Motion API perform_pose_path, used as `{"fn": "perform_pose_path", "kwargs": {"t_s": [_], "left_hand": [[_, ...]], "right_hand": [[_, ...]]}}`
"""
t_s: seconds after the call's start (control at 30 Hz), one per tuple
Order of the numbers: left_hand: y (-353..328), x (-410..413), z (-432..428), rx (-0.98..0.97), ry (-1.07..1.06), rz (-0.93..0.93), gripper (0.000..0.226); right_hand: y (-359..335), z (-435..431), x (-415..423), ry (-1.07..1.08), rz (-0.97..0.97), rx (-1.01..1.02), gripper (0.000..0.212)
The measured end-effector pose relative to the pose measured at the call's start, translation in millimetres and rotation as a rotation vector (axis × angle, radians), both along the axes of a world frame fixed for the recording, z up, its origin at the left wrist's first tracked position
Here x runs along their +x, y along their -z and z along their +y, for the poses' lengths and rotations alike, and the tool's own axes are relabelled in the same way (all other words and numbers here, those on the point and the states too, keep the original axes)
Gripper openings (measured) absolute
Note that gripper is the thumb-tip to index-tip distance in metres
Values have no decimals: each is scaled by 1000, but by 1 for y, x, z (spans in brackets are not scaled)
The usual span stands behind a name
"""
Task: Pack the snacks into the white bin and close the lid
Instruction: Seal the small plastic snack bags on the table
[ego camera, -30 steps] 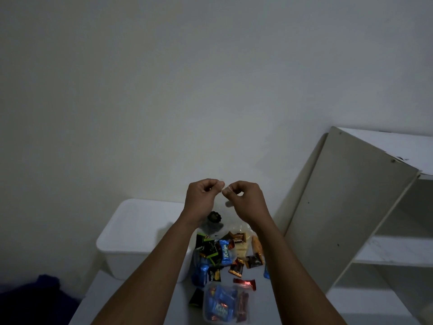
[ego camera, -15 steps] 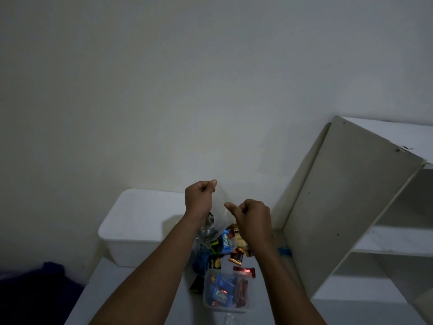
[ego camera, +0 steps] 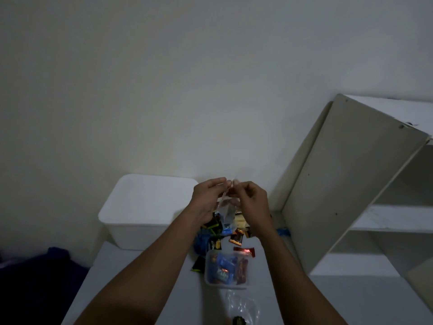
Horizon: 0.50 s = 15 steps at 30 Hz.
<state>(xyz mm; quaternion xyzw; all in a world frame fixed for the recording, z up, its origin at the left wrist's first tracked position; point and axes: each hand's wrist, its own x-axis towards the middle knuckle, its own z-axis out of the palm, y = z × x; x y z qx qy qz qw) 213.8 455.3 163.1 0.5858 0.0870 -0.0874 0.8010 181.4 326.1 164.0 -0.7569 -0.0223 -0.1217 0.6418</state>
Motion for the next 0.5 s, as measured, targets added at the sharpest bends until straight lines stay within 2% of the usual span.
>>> {"fn": "perform_pose_path", "kwargs": {"t_s": [0.1, 0.17, 0.4, 0.5], "left_hand": [[1, -3, 1, 46, 78, -53, 28], [1, -4, 4, 35, 127, -74, 29], [0, -5, 12, -8, 149, -39, 23], [1, -5, 12, 109, 92, -75, 22]], "right_hand": [[-10, -1, 7, 56, 119, 201, 28], [-16, -5, 11, 52, 192, 230, 28], [-19, -8, 16, -18, 237, 126, 18], [-16, -7, 16, -33, 214, -24, 19]]}}
